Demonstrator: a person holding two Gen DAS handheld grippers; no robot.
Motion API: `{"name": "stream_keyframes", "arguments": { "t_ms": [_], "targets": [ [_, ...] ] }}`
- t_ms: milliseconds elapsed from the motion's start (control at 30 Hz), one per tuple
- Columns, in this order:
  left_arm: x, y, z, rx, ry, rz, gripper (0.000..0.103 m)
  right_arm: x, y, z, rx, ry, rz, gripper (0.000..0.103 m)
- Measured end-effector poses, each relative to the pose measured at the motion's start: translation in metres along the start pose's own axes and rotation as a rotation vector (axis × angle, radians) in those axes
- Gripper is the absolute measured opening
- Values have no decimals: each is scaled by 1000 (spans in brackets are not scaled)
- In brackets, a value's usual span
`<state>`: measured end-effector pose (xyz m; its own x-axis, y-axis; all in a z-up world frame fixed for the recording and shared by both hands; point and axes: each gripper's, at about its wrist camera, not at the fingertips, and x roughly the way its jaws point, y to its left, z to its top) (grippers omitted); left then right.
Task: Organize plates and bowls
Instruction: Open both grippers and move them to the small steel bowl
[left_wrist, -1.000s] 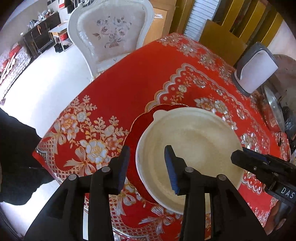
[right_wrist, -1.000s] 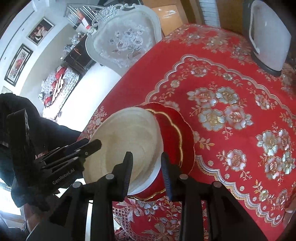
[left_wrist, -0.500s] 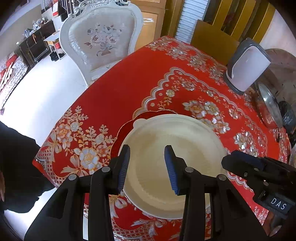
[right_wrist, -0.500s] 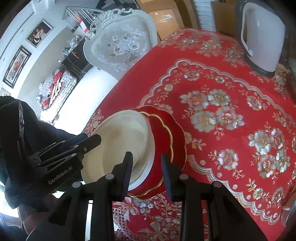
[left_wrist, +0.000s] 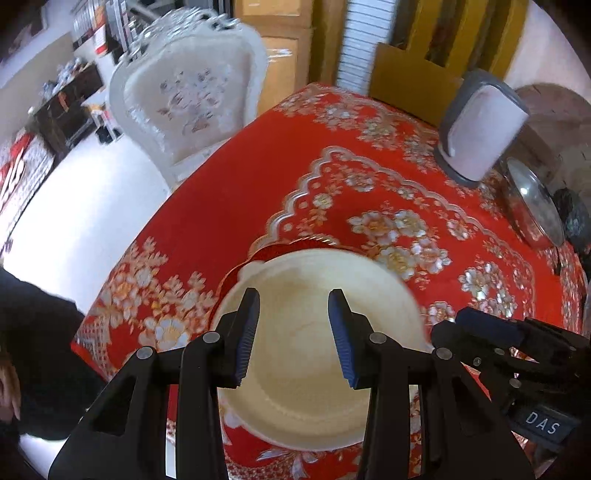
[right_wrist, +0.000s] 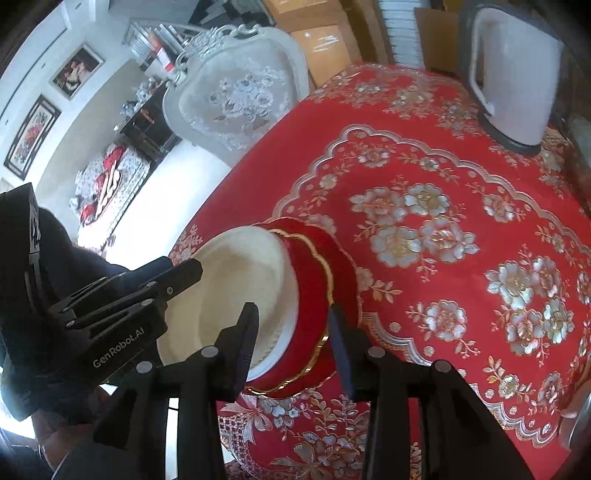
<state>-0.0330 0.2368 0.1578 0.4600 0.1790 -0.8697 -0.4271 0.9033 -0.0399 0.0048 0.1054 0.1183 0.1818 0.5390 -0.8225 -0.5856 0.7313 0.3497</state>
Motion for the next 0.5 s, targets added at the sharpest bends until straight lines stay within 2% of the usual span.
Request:
{"name": "stream_keyframes", "arguments": {
  "t_ms": [233, 500],
  "targets": [
    [2, -59, 7, 129, -12, -56, 38, -28, -56, -15, 154, -40, -50, 39],
    [6, -131, -2, 229, 9, -119, 38, -59, -107, -39, 246, -62, -88, 39]
  ]
}}
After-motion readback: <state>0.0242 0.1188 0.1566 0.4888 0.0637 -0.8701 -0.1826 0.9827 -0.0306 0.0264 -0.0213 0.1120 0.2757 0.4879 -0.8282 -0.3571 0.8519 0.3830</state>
